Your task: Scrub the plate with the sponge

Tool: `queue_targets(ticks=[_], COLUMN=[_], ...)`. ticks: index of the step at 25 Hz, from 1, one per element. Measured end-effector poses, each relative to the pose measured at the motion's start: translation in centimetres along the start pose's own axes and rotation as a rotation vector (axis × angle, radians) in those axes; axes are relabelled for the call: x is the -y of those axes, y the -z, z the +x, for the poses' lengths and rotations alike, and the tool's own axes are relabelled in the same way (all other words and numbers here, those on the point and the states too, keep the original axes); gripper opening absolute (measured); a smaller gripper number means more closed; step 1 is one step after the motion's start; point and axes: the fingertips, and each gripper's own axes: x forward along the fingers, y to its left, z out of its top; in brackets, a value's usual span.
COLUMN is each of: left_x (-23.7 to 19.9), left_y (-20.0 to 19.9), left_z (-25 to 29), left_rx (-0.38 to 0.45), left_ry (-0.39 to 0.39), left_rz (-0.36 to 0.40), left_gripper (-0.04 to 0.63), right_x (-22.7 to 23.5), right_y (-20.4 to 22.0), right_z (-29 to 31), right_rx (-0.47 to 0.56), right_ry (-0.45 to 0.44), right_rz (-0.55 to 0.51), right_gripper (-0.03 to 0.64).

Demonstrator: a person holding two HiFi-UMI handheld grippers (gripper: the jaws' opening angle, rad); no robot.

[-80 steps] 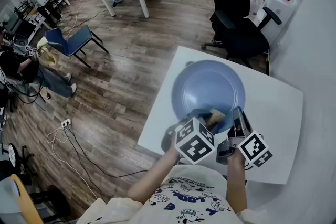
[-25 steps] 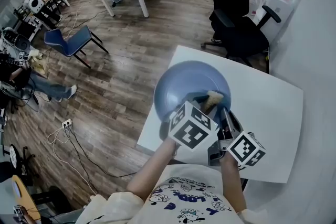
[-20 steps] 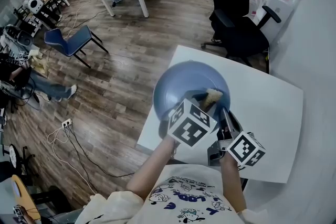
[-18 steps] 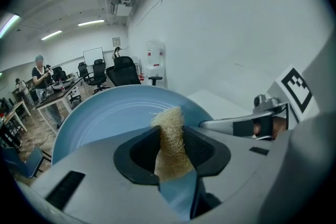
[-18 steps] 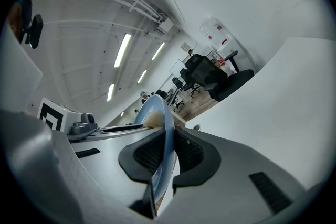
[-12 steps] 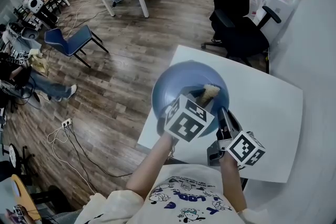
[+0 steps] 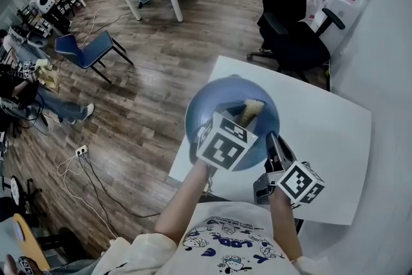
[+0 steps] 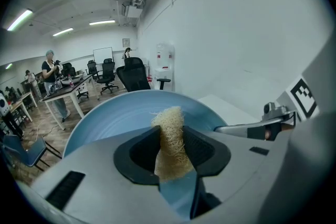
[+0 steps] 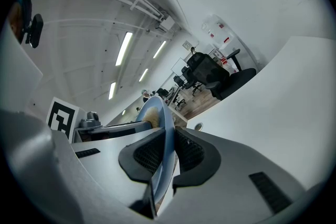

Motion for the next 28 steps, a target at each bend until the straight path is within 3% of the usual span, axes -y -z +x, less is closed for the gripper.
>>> queue_targets(ticks=[28], left_x=[-5.4], left_y=[1.7], left_z=[-1.6], left_rx=[-0.006], left_ry=[-0.12], left_rz=[-0.106], left_gripper=[0.141], right_x=[0.2], right_y=[-0.4], right_z=[0.4], right_rx=[0.011], right_ry=[0.006], right_rz=[0.015], right_gripper=[0.037])
